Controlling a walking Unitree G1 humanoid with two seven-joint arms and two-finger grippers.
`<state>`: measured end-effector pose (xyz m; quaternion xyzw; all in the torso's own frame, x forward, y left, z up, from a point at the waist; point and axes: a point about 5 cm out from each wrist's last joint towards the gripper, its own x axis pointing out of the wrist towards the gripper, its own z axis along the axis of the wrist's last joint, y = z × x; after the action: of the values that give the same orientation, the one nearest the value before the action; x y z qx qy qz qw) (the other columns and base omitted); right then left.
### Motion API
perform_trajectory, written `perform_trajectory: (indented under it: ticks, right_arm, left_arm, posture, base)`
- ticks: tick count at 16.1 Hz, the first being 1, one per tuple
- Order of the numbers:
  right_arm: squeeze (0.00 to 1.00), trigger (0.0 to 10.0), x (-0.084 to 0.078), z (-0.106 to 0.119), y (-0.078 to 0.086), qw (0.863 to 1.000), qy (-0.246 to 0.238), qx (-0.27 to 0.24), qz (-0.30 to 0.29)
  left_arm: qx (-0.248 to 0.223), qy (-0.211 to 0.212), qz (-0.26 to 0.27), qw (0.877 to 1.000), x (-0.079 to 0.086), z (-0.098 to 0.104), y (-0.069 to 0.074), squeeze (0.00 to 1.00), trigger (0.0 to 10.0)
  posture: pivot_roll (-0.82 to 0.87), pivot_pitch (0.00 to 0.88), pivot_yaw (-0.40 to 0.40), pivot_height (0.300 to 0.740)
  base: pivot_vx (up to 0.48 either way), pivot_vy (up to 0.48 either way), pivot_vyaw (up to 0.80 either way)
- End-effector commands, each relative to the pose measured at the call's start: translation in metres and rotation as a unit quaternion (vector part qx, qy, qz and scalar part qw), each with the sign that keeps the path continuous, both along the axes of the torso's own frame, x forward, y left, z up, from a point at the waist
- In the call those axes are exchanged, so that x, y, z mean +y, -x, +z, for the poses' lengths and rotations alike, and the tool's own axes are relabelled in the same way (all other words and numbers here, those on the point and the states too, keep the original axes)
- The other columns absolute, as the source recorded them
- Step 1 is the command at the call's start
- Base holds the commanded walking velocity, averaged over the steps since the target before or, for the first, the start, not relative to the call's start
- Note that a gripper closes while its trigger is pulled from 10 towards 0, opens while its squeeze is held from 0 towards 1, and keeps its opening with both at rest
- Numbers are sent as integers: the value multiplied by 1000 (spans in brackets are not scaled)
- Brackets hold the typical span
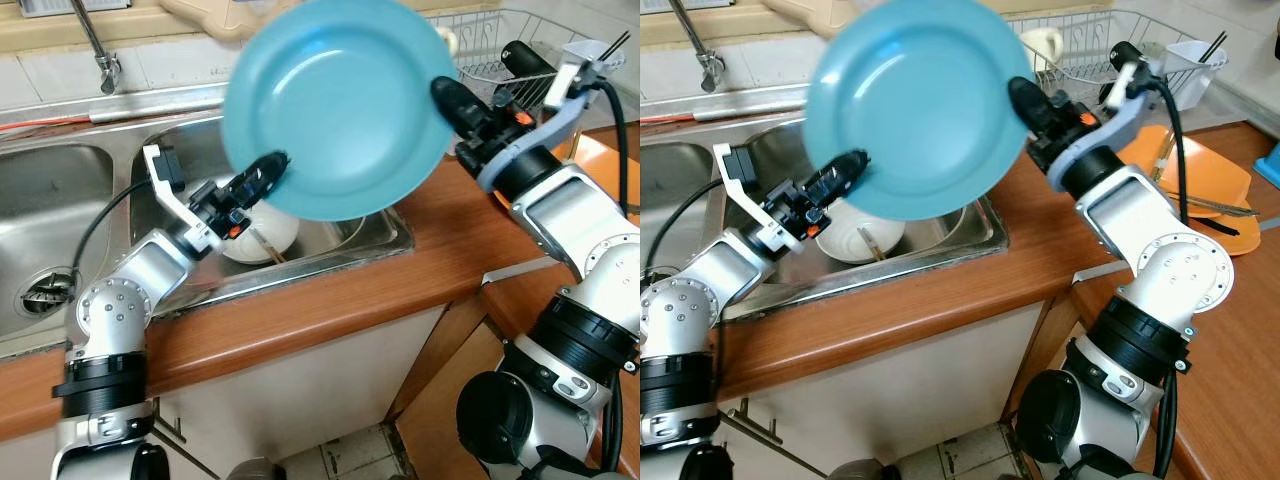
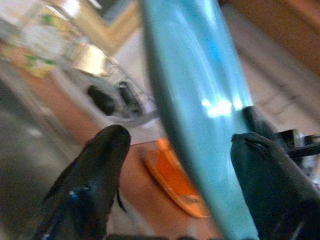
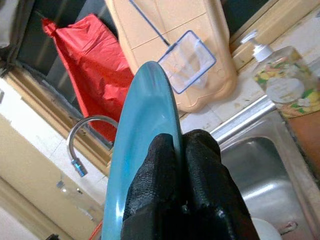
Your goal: Kitchen organization
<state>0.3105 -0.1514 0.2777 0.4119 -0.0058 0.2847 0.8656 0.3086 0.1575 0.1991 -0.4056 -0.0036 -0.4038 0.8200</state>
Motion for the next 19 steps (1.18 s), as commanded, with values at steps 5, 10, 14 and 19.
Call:
perform_trajectory:
  ticks: [5,10,14,19]
  right_arm:
    - [0,0,5,14,6,999,-16,-45,19]
    - [0,0,12,15,1,998,-24,-49,35]
    - [0,0,18,13,0,998,-23,-48,42]
    - [0,0,21,9,-3,998,4,-44,46]
  left_arm:
    - [-58,102,-27,993,10,27,12,0,0]
    - [-66,124,-16,990,18,30,19,0,0]
    - [-65,126,-10,990,19,31,20,0,0]
    - [-48,107,18,993,22,27,17,0,0]
  posture:
    - [-25,0,47,740]
    - [-6,0,29,740]
    - [4,0,24,740]
    - [3,0,6,740]
  base:
    - [0,0,0]
    - [0,0,0]
    - [0,0,0]
    - [0,0,0]
